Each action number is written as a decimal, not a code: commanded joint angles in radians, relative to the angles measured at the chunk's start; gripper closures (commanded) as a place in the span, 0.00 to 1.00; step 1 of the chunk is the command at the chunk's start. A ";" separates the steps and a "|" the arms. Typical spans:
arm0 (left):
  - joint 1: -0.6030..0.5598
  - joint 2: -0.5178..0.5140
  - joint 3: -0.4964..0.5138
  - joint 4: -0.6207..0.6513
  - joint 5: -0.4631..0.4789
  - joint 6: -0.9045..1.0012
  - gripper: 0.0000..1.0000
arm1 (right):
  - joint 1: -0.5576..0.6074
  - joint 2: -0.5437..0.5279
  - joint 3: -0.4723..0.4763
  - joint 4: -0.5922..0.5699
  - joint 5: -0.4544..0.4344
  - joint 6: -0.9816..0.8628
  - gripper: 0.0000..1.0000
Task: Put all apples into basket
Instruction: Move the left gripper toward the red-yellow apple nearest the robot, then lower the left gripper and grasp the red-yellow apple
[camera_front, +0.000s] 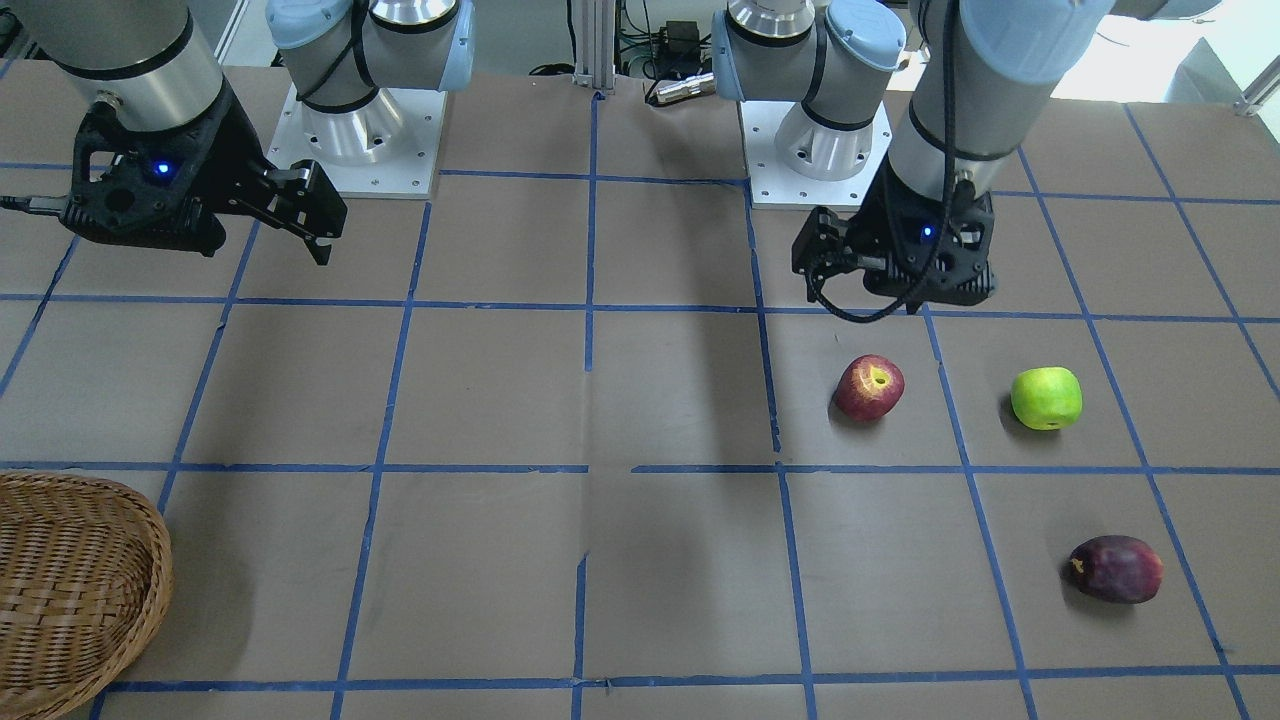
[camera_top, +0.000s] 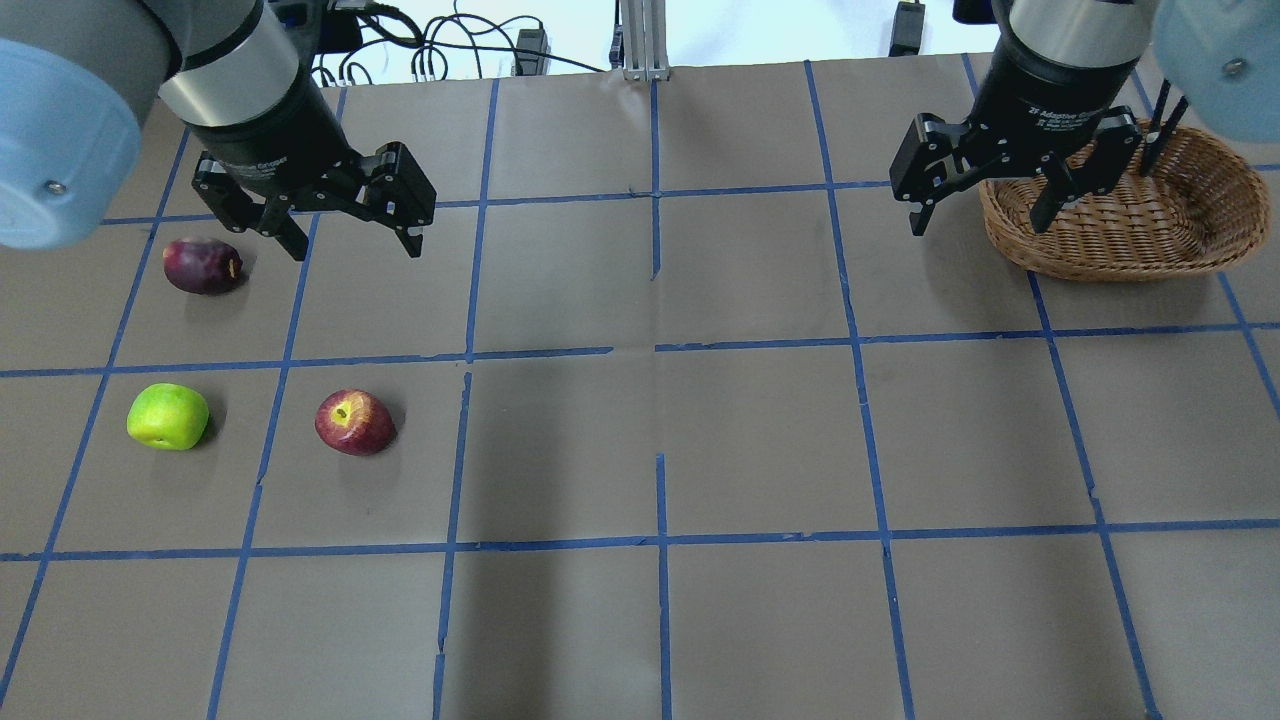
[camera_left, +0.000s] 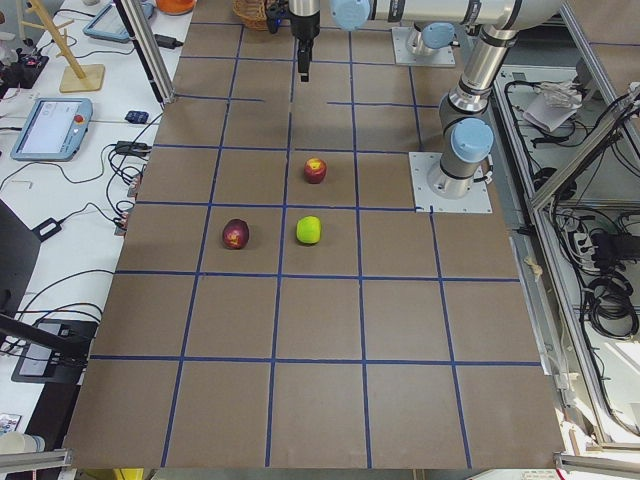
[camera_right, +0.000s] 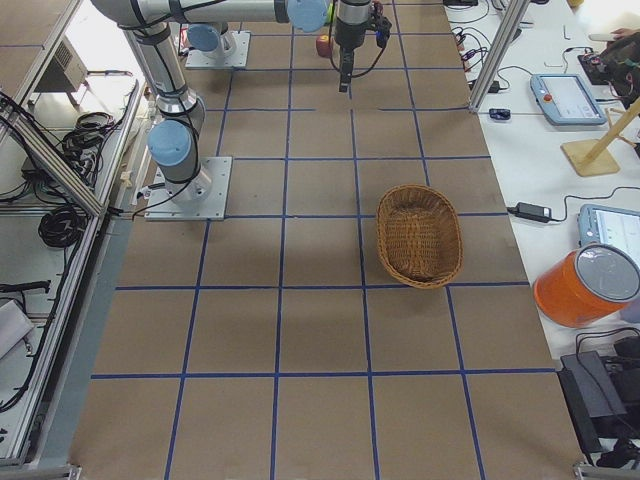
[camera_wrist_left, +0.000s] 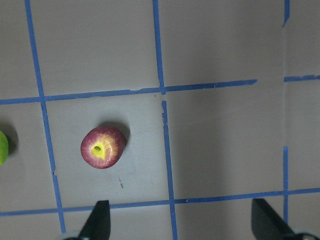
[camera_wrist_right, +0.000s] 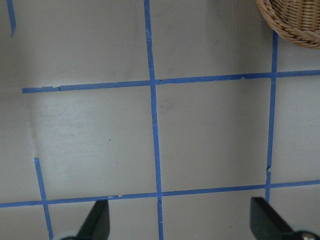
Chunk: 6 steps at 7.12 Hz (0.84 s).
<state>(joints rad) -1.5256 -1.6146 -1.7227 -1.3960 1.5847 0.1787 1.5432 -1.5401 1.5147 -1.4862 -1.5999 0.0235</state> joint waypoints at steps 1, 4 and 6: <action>0.114 -0.071 -0.243 0.361 0.004 0.144 0.00 | 0.000 -0.001 0.001 0.003 0.000 0.000 0.00; 0.182 -0.149 -0.319 0.388 0.003 0.191 0.00 | 0.000 -0.001 0.001 0.004 0.000 0.001 0.00; 0.183 -0.200 -0.354 0.406 0.008 0.197 0.00 | 0.000 -0.001 0.001 0.004 0.000 0.001 0.00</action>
<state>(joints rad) -1.3450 -1.7865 -2.0636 -0.9996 1.5884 0.3690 1.5424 -1.5409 1.5153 -1.4823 -1.5999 0.0245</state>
